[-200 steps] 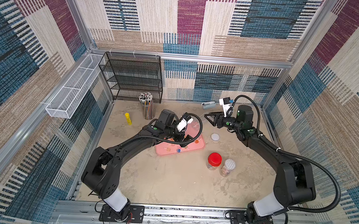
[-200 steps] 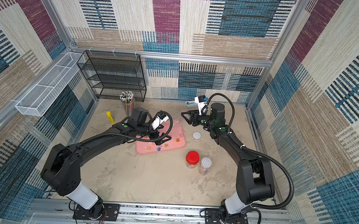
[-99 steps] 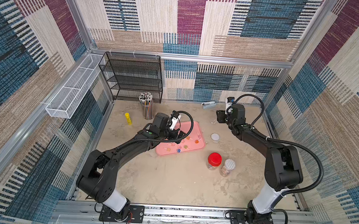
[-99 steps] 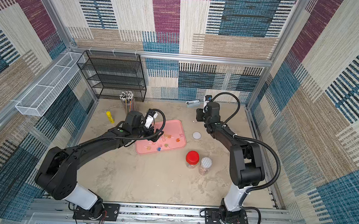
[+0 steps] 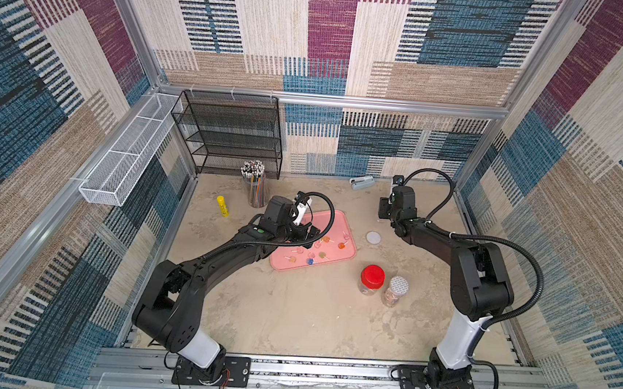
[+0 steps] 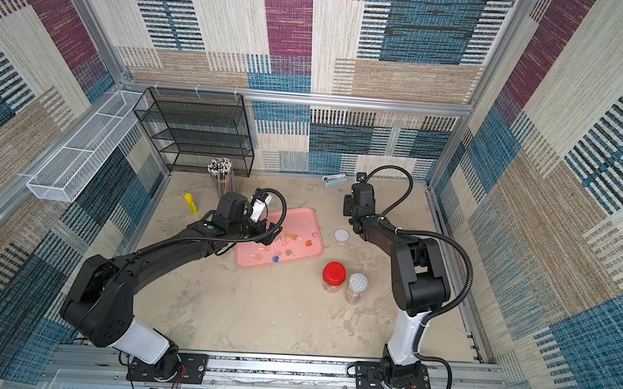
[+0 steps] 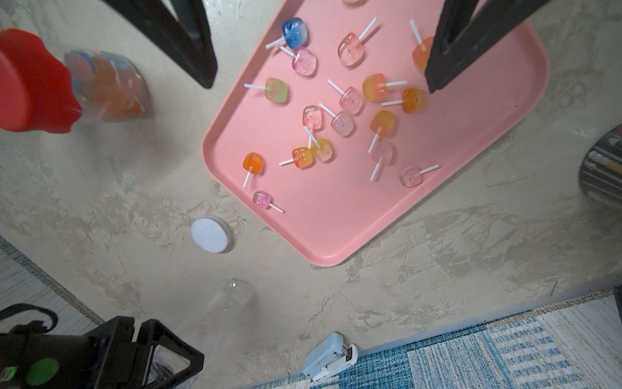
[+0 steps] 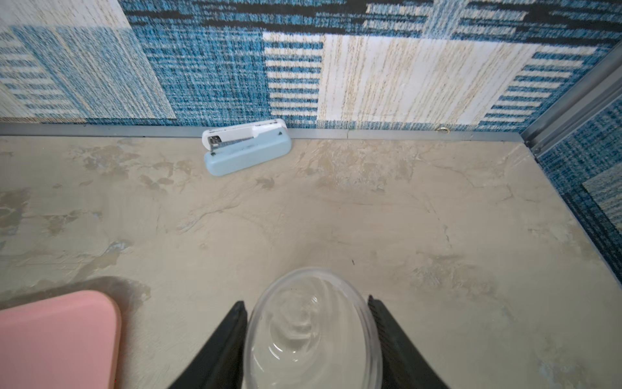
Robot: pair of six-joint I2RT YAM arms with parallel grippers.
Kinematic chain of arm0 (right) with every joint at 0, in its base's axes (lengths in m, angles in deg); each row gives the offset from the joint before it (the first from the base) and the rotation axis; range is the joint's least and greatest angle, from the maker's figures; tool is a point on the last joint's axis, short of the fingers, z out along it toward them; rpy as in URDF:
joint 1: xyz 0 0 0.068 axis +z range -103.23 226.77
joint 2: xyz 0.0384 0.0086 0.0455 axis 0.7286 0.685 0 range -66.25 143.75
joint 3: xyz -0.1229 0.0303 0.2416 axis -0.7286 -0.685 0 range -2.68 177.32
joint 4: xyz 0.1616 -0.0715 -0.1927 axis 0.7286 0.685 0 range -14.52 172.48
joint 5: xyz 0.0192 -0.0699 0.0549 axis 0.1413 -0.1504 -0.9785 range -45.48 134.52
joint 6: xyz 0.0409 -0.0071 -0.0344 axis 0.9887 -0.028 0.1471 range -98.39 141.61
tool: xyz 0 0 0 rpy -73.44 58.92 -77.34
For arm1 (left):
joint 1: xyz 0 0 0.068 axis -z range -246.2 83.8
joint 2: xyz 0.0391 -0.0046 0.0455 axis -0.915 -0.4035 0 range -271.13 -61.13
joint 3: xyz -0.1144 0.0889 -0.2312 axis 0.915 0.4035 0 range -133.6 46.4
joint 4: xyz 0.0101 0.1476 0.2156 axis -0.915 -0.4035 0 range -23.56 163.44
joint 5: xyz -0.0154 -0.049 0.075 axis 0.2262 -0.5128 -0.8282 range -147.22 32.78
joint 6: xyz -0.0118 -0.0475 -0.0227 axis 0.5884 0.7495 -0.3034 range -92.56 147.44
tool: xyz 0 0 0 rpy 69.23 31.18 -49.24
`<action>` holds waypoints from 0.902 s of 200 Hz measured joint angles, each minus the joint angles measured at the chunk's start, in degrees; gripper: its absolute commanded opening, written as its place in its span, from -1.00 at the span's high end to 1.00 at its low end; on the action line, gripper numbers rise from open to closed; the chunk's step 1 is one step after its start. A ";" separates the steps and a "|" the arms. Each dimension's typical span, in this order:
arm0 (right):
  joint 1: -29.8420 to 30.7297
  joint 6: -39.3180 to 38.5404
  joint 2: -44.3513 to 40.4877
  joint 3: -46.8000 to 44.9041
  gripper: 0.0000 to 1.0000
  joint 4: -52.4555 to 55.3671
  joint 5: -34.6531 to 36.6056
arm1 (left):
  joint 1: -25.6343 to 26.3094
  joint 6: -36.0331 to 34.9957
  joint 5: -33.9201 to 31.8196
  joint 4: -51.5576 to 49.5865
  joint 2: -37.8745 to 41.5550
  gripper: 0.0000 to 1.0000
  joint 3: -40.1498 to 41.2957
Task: Pour the candies out of the jar
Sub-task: Place the jar at the center of the board.
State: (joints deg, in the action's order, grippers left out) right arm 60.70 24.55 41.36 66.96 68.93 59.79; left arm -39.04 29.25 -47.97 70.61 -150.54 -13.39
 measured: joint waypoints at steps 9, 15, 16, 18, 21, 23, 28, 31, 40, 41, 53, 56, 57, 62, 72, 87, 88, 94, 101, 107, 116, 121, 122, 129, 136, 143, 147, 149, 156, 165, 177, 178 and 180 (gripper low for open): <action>0.22 0.00 0.35 0.00 -0.07 0.00 0.42 | 0.00 0.11 -0.04 -0.04 -0.28 -0.98 -0.09; 0.26 0.00 0.48 0.00 -0.07 -0.07 0.42 | 0.00 0.13 -0.04 -0.02 -0.37 -0.98 -0.11; 0.26 0.00 0.48 0.00 -0.07 -0.07 0.44 | 0.00 0.13 -0.04 -0.02 -0.39 -0.98 -0.11; 0.26 0.00 0.52 0.00 -0.07 -0.09 0.46 | 0.00 0.13 -0.04 -0.04 -0.39 -0.99 -0.11; 0.26 0.00 0.61 0.00 -0.07 -0.11 0.52 | 0.00 0.13 -0.04 -0.04 -0.42 -0.99 -0.11; 0.28 0.00 0.68 0.02 -0.08 -0.11 0.59 | 0.00 0.15 -0.04 -0.04 -0.42 -0.98 -0.13; 0.37 0.00 0.83 0.04 -0.08 -0.13 0.81 | 0.00 0.15 -0.04 -0.04 -0.44 -0.98 -0.20; 0.37 0.00 0.92 0.04 -0.08 -0.35 0.83 | 0.00 0.17 -0.04 -0.02 -0.44 -0.99 -0.24; 0.52 0.00 1.14 0.09 -0.10 -0.72 0.87 | 0.00 0.20 -0.02 0.00 -0.46 -0.99 -0.35; 0.55 0.00 1.14 0.09 -0.10 -0.76 0.90 | 0.00 0.22 -0.04 0.00 -0.46 -0.99 -0.35; 0.68 0.00 1.36 0.13 -0.17 -1.07 1.14 | 0.00 0.37 -0.04 -0.02 -0.46 -0.99 -0.39; 0.72 0.02 1.44 0.17 -0.19 -1.16 1.27 | 0.00 0.39 -0.04 -0.02 -0.46 -0.98 -0.39; 0.72 0.02 1.46 0.20 -0.20 -1.20 1.27 | 0.00 0.39 -0.04 -0.02 -0.48 -0.98 -0.39; 0.76 0.00 1.57 0.26 -0.27 -1.27 1.33 | 0.00 0.50 -0.04 -0.02 -0.48 -0.99 -0.39; 0.85 0.02 1.66 0.42 -0.45 -1.29 1.38 | 0.00 0.57 -0.04 -0.02 -0.50 -0.99 -0.39; 1.01 0.09 1.68 0.90 -0.69 -0.37 1.27 | 0.00 0.63 -0.07 0.02 -0.50 -0.99 -0.37; 1.01 0.09 1.66 0.96 -0.70 -0.22 1.25 | 0.00 0.63 -0.07 0.02 -0.50 -0.99 -0.35; 1.01 0.13 1.62 1.33 -0.80 0.33 1.18 | 0.00 0.81 -0.13 0.07 -0.46 -0.98 -0.24; 1.01 0.57 1.29 1.77 -0.94 1.05 0.87 | 0.00 0.83 -0.33 0.22 -0.33 -0.99 0.02; 1.01 1.11 0.74 2.14 -0.99 2.01 0.04 | 0.00 0.94 -0.52 0.22 -0.17 -0.99 0.22; 1.01 1.46 -0.39 2.99 -0.99 3.91 -0.48 | 0.00 0.98 -1.38 0.39 0.17 -0.99 0.52; 1.01 2.10 -1.18 3.48 -0.99 4.94 -0.98 | 0.00 1.01 -1.57 0.50 0.42 -0.99 0.70; 1.01 2.19 -1.31 3.54 -0.99 5.07 -1.11 | 0.00 1.01 -1.55 0.52 0.46 -0.99 0.72; 1.01 2.95 -2.71 4.02 -0.99 6.43 -2.25 | 0.00 1.01 -1.57 0.63 0.72 -0.99 0.94; 1.11 3.56 -4.35 4.11 -0.99 7.76 -3.32 | -0.02 1.05 -1.60 1.05 1.05 -0.99 1.29; 1.18 4.44 -6.05 3.85 -0.99 9.05 -4.11 | -0.02 1.20 -1.68 1.44 1.38 -0.99 1.75; 1.22 4.81 -6.93 3.58 -0.99 9.70 -4.63 | -0.02 1.22 -1.79 1.66 1.51 -0.99 1.97; 1.29 5.03 -7.58 3.32 -0.99 10.19 -4.94 | -0.02 1.22 -1.81 1.75 1.57 -0.99 2.08; 1.53 5.95 -9.55 2.32 -0.99 11.61 -6.08 | -0.04 1.44 -2.08 2.45 1.70 -0.99 2.58; 2.03 6.82 -12.17 0.66 -0.99 13.73 -7.89 | -0.04 1.79 -3.19 3.10 1.95 -0.99 3.30; 2.84 8.11 -15.41 -1.55 -0.99 16.81 -10.45 | -0.04 2.56 -3.74 4.28 2.49 -0.99 4.52; 2.95 8.22 -15.74 -1.79 -0.99 17.11 -10.73 | -0.04 2.60 -3.87 4.39 2.54 -0.99 4.61; 3.04 8.35 -16.06 -1.99 -0.99 17.49 -11.10 | -0.04 2.73 -4.26 4.63 2.67 -0.99 4.90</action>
State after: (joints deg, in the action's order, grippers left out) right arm 63.74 32.90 25.30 64.97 86.42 48.69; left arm -39.09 31.98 -52.23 75.24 -147.87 -8.49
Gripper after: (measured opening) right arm 0.995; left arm 0.994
